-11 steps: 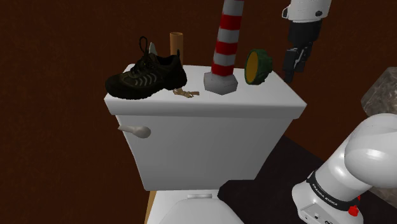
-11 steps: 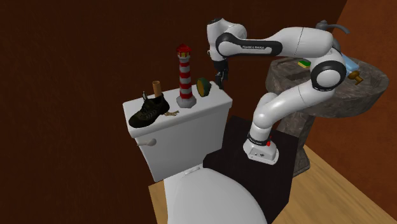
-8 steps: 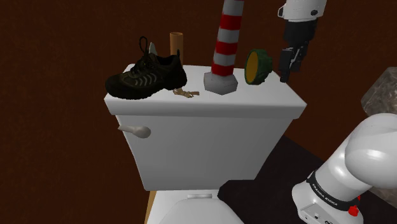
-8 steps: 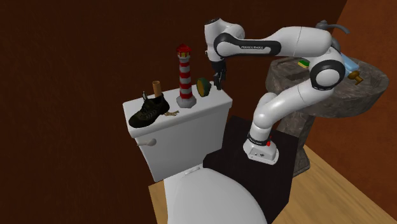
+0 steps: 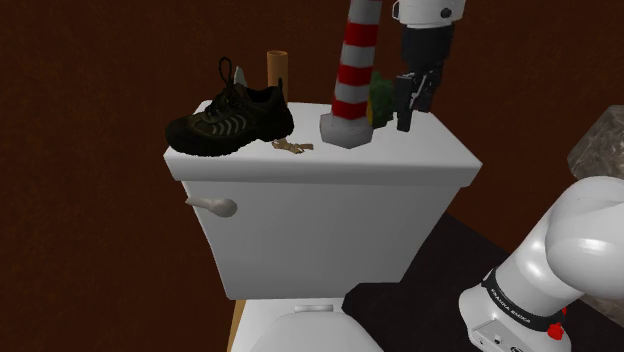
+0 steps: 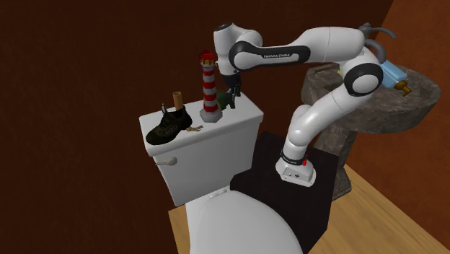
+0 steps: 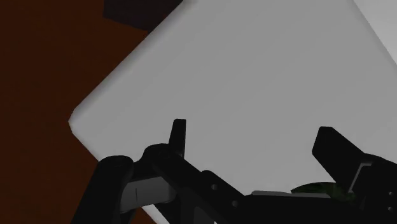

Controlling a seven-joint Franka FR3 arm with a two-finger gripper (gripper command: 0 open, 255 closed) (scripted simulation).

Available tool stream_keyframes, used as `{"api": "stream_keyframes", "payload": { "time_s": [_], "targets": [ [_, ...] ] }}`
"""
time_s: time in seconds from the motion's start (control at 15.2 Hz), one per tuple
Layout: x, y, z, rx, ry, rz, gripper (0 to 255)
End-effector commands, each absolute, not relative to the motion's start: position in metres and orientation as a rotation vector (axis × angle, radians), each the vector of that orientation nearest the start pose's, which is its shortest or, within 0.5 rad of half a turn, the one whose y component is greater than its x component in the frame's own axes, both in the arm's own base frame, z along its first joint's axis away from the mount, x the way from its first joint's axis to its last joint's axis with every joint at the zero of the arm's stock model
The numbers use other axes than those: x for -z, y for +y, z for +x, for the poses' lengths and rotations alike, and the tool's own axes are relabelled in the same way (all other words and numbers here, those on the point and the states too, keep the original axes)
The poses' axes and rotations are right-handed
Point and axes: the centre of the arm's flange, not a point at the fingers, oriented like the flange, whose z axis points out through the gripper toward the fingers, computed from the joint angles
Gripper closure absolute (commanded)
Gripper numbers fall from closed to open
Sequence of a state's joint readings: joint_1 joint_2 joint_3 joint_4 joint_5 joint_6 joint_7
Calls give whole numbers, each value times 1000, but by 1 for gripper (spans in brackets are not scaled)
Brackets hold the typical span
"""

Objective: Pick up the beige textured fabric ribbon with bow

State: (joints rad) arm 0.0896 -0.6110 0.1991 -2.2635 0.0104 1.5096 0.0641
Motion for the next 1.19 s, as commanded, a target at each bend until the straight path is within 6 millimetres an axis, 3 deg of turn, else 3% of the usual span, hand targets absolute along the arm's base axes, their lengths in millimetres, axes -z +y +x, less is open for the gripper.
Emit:
{"api": "stream_keyframes", "payload": {
  "time_s": [0.0, 1.12],
  "targets": [
    [-570, 141, 337, -200, -320, -3247, 0],
    [-591, 358, 379, -39, -539, -3244, 0]
  ]
}}
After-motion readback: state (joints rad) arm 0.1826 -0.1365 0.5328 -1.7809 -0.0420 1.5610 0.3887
